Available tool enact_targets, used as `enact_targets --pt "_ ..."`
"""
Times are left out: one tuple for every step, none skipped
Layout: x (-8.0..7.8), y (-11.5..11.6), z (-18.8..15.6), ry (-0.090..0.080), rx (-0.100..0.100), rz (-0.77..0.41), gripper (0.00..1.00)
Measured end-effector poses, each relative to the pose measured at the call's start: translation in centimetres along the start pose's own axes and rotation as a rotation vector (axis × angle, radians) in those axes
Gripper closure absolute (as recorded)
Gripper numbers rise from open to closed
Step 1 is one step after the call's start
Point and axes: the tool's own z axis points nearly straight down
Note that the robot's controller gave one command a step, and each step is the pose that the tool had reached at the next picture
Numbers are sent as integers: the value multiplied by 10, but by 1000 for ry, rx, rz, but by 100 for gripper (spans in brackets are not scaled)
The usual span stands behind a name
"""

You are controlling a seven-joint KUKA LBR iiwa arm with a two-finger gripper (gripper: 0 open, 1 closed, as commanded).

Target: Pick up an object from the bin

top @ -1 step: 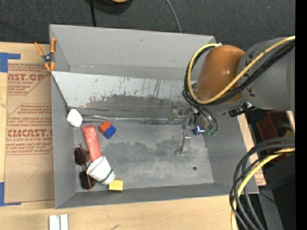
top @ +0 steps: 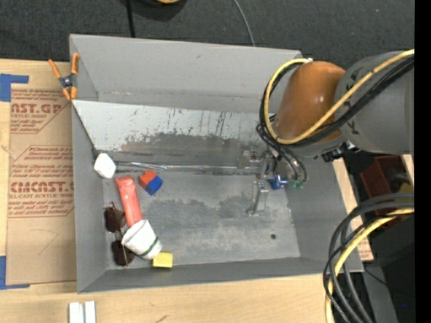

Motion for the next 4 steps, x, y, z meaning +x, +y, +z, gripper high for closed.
enact_targets --pt "0 1 11 -2 0 -52 0" --pt "0 16 28 1 0 -120 0" --pt "0 24 40 -3 0 -164 0" --pt "-10 31 46 -2 1 -175 0"
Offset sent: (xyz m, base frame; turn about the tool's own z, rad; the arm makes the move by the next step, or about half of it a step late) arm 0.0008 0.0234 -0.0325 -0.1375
